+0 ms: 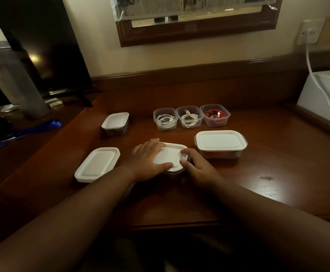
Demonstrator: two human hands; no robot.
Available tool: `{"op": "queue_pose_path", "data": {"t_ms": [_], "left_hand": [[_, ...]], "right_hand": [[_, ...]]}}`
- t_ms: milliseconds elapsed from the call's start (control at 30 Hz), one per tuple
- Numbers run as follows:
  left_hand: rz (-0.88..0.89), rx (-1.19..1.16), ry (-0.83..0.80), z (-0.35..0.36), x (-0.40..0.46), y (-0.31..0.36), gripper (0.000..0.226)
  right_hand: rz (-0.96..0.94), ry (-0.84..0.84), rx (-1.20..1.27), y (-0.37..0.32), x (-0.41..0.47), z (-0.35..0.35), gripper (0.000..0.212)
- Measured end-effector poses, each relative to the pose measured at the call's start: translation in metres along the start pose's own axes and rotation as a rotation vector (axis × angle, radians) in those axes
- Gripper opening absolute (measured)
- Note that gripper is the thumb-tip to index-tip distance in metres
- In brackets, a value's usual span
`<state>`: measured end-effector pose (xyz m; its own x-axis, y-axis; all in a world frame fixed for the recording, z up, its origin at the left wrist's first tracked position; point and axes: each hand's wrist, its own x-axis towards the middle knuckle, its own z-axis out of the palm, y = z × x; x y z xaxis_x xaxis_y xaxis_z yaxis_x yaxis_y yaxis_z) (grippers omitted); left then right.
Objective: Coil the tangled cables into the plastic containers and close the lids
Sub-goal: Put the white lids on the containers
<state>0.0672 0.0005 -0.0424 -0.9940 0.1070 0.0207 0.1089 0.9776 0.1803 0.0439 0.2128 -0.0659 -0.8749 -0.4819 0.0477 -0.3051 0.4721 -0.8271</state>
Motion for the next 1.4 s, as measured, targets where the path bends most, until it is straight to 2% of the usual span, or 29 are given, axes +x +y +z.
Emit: {"op": "queue_pose_path", "data": {"t_ms": [133, 300, 567, 867, 1000, 1133, 1300, 1400], "left_hand": [[-0.008, 0.055, -0.107, 0.0, 0.005, -0.002, 0.093], [-0.026, 0.063, -0.111, 0.002, 0.005, -0.002, 0.09], [-0.045, 0.066, -0.106, 0.001, 0.007, 0.002, 0.092], [-0.114, 0.104, -0.132, 0.006, 0.006, 0.006, 0.091], [-0.147, 0.111, -0.161, 0.004, 0.004, 0.008, 0.084], [-0.179, -0.065, -0.2, -0.003, -0.002, 0.006, 0.071], [-0.144, -0.346, -0.166, -0.015, -0.023, -0.004, 0.06], [-0.004, -0.144, -0.134, -0.021, -0.039, -0.01, 0.074]], "right_hand": [[-0.004, 0.035, -0.047, 0.002, 0.003, 0.005, 0.046], [-0.071, 0.036, -0.268, 0.005, 0.004, 0.011, 0.063], [-0.037, 0.091, -0.51, 0.004, 0.005, 0.016, 0.062], [0.039, -0.04, -0.543, -0.013, 0.017, 0.003, 0.061], [0.092, -0.12, -0.57, -0.021, 0.024, -0.002, 0.063], [0.191, -0.232, -0.587, -0.029, 0.041, -0.008, 0.066], [0.242, -0.288, -0.661, -0.044, 0.054, -0.007, 0.086], [0.227, -0.206, -0.643, -0.041, 0.057, -0.011, 0.075]]}}
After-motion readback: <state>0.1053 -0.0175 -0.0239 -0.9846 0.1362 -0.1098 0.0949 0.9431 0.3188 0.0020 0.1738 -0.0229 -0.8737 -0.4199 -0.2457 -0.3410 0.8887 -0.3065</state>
